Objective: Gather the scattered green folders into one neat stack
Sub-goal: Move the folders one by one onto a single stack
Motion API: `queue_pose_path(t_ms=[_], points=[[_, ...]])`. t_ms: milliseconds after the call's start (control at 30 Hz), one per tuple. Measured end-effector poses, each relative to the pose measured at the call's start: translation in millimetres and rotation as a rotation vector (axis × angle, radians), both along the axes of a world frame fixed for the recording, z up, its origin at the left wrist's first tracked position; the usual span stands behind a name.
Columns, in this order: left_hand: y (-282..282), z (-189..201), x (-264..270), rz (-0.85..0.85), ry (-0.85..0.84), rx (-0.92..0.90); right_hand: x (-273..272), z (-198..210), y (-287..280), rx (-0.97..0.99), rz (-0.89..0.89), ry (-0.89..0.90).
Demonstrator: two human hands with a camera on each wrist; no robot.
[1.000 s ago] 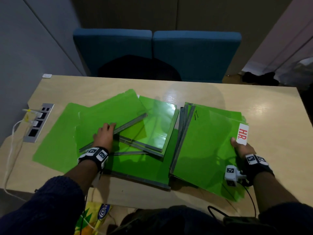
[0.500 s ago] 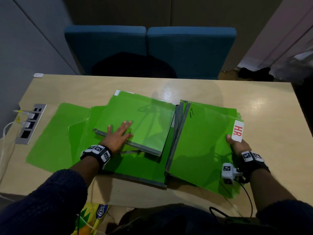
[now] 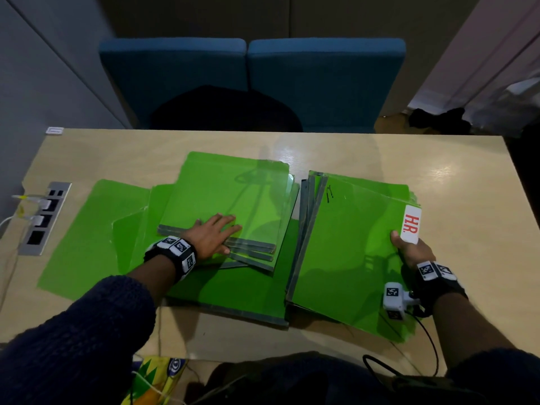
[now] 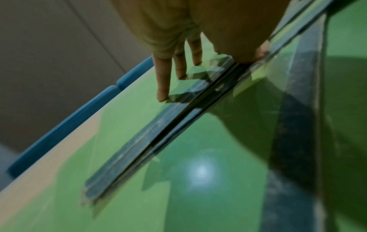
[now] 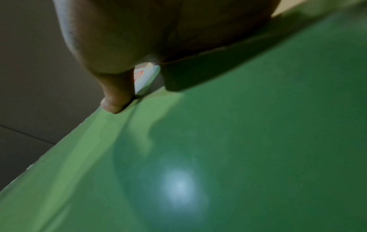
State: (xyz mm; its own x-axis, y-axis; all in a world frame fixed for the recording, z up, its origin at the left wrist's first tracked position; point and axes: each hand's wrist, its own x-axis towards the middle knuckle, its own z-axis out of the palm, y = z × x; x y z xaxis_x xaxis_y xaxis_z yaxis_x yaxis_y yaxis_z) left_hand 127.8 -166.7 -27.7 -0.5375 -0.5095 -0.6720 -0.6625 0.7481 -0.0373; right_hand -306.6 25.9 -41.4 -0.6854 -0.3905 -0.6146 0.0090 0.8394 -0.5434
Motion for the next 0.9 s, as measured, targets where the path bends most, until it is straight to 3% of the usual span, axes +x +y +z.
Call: queue_pose_path(t_ms=[133,300,367,533,600,667,767,900], points=[[4,1,-6,-0.001,-0.065,-0.015,1,0,1,-0.014,-0.015,-0.007],[9,6,-24,0.214,0.125,-0.204,0,-2,-1,0.0,0.032,0.018],[5,14,-30,0.281,0.292,-0.249,0,-3,-2,0.0,0.051,0.021],[-7,58,-46,0.337,0.997,-0.48,-3,-1,-2,-0.002,0.06,0.013],[1,75,-57,0.196,1.136,-0.482,-3,0,-3,-0.006,0.06,0.006],[21,77,-69,-0.058,1.179,-0.4,-5,2,-2,0.002,0.084,-0.019],[45,55,-80,-0.388,1.092,-0.216,-9,10,3,-0.026,0.02,-0.117],[53,25,-74,-0.57,0.847,-0.019,-9,20,11,-0.047,-0.015,-0.187]])
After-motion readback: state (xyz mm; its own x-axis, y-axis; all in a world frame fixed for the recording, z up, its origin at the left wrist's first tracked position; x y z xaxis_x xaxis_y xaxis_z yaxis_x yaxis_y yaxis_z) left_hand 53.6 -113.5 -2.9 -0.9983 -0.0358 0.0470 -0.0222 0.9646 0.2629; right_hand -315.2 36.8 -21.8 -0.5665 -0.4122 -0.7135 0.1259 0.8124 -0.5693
